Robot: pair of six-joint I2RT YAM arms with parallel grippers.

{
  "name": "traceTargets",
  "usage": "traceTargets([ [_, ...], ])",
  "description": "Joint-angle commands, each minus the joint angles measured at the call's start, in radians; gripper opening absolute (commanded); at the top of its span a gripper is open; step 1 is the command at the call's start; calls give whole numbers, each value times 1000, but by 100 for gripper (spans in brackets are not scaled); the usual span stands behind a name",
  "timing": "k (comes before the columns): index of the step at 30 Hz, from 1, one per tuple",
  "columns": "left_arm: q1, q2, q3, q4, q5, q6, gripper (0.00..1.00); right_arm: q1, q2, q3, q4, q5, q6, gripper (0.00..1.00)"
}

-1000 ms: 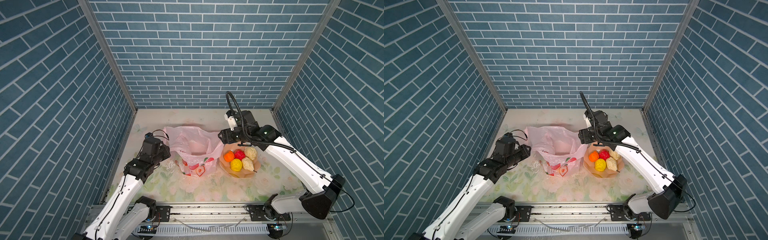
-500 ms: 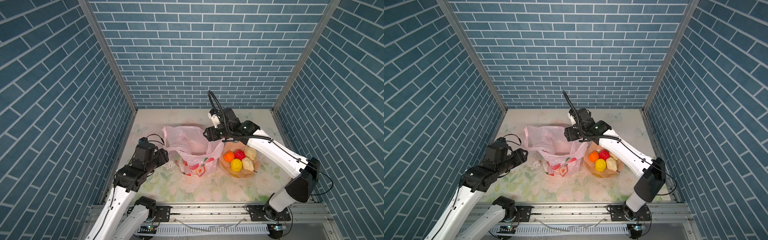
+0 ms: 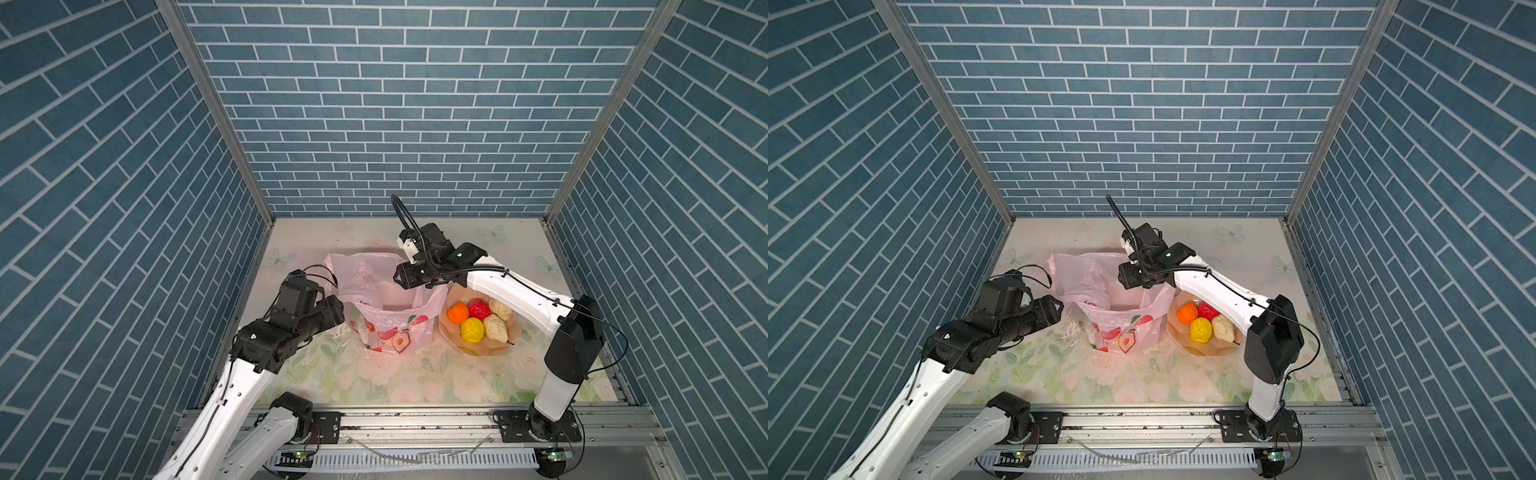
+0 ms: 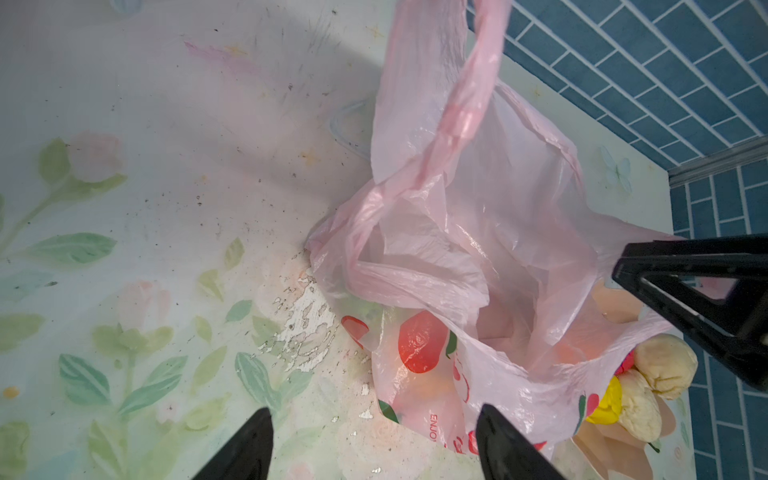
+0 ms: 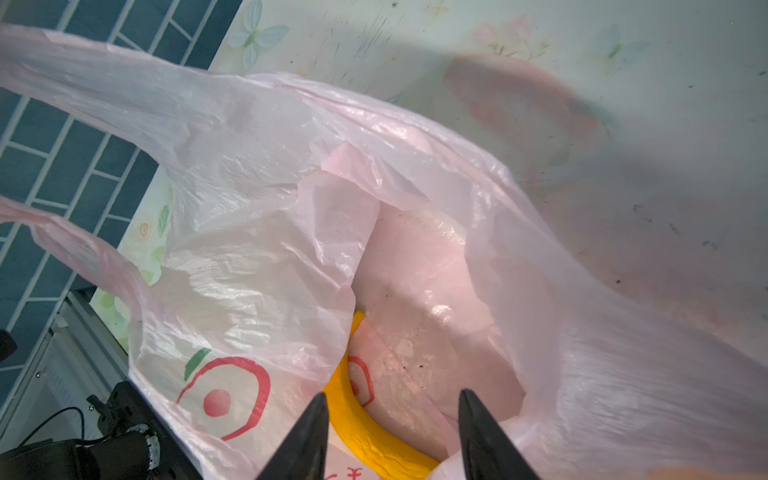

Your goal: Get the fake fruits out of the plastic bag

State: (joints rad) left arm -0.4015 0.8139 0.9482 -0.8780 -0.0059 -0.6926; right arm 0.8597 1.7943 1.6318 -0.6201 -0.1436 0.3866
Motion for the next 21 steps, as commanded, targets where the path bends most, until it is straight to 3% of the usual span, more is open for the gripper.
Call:
traceTargets([
  [1,-56,42,60,12,-40,0,79,39,25,37,30,-37,22,46],
  [7,-147,184,132,43,-98,2,78,77,20,-66,113,-65,78,40],
  [21,-157,376,-11,153,-125,-67,79,85,-9,-223,227,-74,165,34],
])
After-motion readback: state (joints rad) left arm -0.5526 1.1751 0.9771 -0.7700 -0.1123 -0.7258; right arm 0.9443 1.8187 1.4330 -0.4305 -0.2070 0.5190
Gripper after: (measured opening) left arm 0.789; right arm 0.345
